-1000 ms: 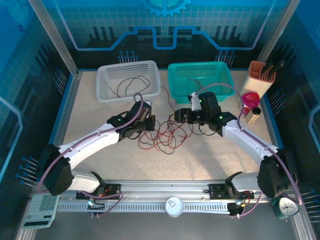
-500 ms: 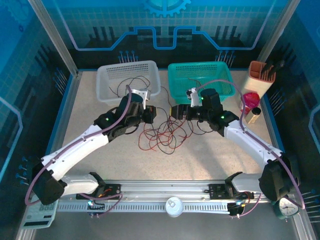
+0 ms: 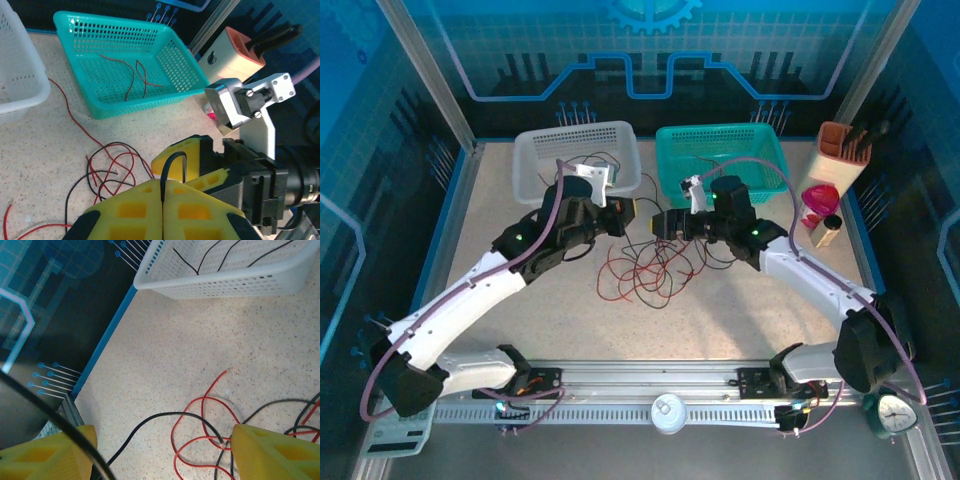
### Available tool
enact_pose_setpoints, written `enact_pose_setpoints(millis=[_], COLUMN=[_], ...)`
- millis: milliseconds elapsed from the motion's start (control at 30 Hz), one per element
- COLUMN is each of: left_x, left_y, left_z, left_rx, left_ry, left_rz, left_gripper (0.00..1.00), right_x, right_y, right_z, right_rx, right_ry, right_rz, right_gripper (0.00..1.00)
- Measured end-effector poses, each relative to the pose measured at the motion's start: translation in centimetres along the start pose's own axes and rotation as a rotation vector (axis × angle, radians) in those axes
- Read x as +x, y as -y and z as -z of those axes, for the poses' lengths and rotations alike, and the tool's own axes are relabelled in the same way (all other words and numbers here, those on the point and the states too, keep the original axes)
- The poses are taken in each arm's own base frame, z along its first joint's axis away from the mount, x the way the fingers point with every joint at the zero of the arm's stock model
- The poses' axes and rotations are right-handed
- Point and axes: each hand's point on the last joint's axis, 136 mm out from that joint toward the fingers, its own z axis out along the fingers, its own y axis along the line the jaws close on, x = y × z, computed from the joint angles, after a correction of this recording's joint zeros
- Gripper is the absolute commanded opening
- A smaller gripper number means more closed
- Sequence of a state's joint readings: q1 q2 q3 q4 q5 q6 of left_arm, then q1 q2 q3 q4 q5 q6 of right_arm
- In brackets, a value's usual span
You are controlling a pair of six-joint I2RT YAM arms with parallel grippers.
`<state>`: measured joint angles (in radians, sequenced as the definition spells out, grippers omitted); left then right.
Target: Untangle the cables
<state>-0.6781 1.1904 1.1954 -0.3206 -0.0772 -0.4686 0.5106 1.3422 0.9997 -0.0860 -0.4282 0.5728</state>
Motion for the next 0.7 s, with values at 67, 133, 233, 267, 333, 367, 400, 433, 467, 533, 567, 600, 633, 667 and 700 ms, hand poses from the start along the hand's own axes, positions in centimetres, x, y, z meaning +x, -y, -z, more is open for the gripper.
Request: enact_pose_setpoints(millis=[67,133,233,267,333,367,400,433,467,533,567,600,633,667,700], left_x=[-0.5,-1.2,-3.3,-4.2,-6.6,-7.7,-8.8,-9.8,-10.7,-12.4,-13.0,-13.5,-14.0,-14.3,-14.6], left_y=[0.3,0.6,1.1,1.2,0.8,0.4,-0.2,-0.9,-1.6,-3.6,-4.4,-5.5,-6.5,-7.3,-8.3], left_z=[0.1,0.4,0.7,0.8,0.9,0.9,0.8,0.7,0.5,-0.3,-0.7,-1.3,-1.9,-2.4,-3.1], left_rx=[0.006,0.008,0.009,0.007,-0.013,-0.025,-0.043,-0.065,-0.083,-0.133,-0.153,-0.177,-0.199,-0.215,-0.235], left_ry=[0.012,0.030,0.075,0.095,0.141,0.162,0.181,0.199,0.212,0.234,0.240,0.243,0.246,0.246,0.242], left_rz=[-0.005,-0.022,-0.056,-0.064,-0.084,-0.088,-0.097,-0.104,-0.110,-0.129,-0.137,-0.147,-0.157,-0.166,-0.182], left_gripper=[0.00,0.00,0.00,0.00,0.00,0.00,0.00,0.00,0.00,0.00,0.00,0.00,0.00,0.00,0.00], right_x=[-0.5,-1.1,-1.5,-1.5,-1.5,-1.5,-1.6,-1.6,-1.7,-2.0,-2.1,-2.2,-2.3,-2.3,-2.4], right_y=[-0.3,-0.7,-1.0,-1.0,-1.0,-1.1,-1.1,-1.2,-1.2,-1.4,-1.6,-1.8,-2.0,-2.1,-2.2], right_z=[0.1,0.2,0.3,0.3,0.4,0.4,0.5,0.7,0.9,1.4,1.6,1.9,2.2,2.4,2.6], right_rx=[-0.006,-0.013,-0.018,-0.018,-0.017,-0.016,-0.013,-0.012,-0.010,-0.003,-0.004,-0.004,-0.004,-0.005,-0.004], right_ry=[0.010,0.023,0.033,0.033,0.034,0.035,0.038,0.042,0.046,0.062,0.068,0.075,0.081,0.086,0.090], right_rz=[0.007,0.015,0.022,0.021,0.022,0.022,0.023,0.025,0.026,0.031,0.035,0.037,0.041,0.043,0.045], right_gripper=[0.72,0.71,0.73,0.73,0.74,0.74,0.74,0.74,0.75,0.75,0.75,0.75,0.75,0.76,0.76])
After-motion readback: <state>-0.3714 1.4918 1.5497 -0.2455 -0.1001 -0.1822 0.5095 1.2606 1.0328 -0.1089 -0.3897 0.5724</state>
